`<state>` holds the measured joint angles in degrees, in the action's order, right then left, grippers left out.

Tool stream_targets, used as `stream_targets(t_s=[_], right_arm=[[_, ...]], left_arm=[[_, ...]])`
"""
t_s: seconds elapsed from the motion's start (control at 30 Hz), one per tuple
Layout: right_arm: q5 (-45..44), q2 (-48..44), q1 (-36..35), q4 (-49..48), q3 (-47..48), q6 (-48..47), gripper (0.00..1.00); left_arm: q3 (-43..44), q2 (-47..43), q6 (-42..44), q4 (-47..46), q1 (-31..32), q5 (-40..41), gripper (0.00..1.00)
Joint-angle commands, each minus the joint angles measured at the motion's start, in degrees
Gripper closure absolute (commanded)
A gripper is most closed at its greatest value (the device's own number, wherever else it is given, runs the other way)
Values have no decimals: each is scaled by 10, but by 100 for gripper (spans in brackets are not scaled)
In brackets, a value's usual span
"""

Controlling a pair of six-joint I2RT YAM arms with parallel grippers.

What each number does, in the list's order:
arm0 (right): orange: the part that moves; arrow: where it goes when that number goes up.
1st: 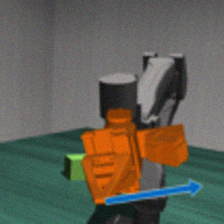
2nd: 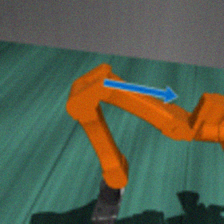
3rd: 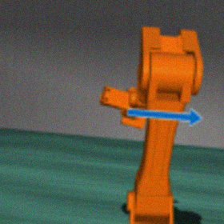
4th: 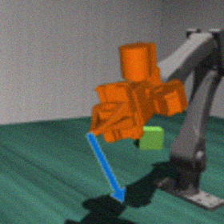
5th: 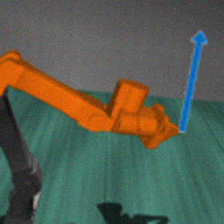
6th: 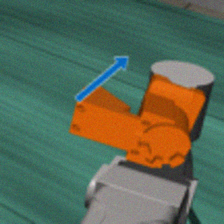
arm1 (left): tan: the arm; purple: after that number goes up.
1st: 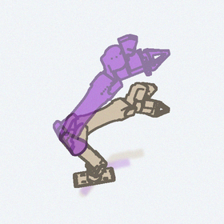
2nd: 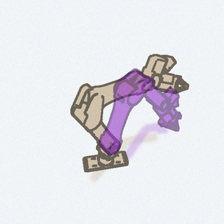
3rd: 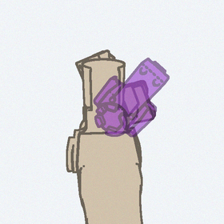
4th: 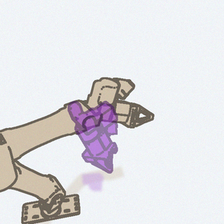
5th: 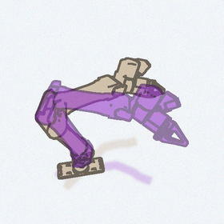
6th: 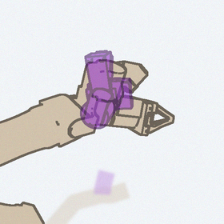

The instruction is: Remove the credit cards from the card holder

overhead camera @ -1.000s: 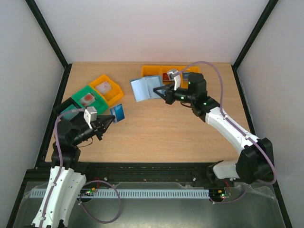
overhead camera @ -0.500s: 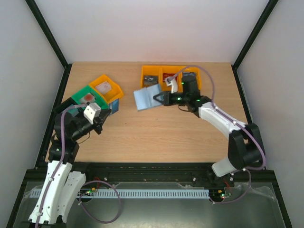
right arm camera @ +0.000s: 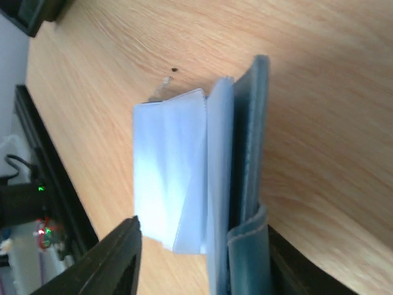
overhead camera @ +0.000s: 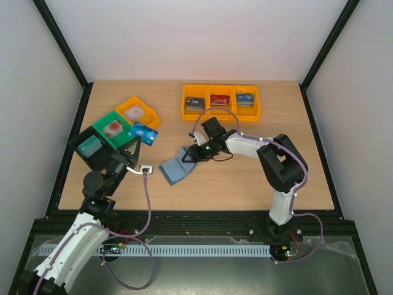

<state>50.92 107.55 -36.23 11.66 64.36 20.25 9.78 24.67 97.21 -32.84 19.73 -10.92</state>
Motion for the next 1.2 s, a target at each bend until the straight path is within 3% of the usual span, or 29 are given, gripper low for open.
stream_targets(t_s=[0.0, 0.1, 0.27, 0.33, 0.4, 0.47, 0.53, 0.7, 0.77, 0.83, 0.9, 0.97, 1.07, 1.17], right_arm=[[-85, -16, 11, 51, 22, -27, 45], [-208, -50, 14, 88, 44, -40, 30], [-299, -151, -8, 88, 64, -89, 20], [-263, -209, -34, 56, 53, -135, 16], [-135, -271, -50, -33, 10, -153, 7], [-12, -325, -52, -214, -58, -84, 1], [24, -357, -52, -349, -85, -20, 1], [10, -333, -52, -246, 20, -29, 0], [26, -323, -53, -208, 49, -35, 3], [25, -332, -53, -174, 58, -72, 3], [7, -353, -53, -151, 58, -124, 3], [5, -383, -52, -155, 45, -172, 1], [19, -428, -53, -234, -2, -196, 1], [53, -444, -53, -274, -17, -200, 1]], left_arm=[[3, -2, 176, -116, 5, -4, 98], [0, -1, 192, -108, 7, -4, 98], [-1, 3, 216, -108, 21, -5, 98], [2, 7, 216, -111, 27, -2, 98], [6, 9, 216, -113, 31, -1, 98], [6, 10, 216, -120, 36, -7, 98], [5, 7, 213, -125, 41, -19, 98], [4, -21, 195, -116, 63, -60, 98], [8, -35, 149, -115, 82, -73, 98], [74, -69, 1, 9, 99, -81, 98], [197, -61, -303, 160, 102, -92, 98], [279, -11, -576, 240, 99, -88, 98], [281, 0, -847, 242, 95, -178, 98], [263, 21, -1090, 175, 89, -255, 98]])
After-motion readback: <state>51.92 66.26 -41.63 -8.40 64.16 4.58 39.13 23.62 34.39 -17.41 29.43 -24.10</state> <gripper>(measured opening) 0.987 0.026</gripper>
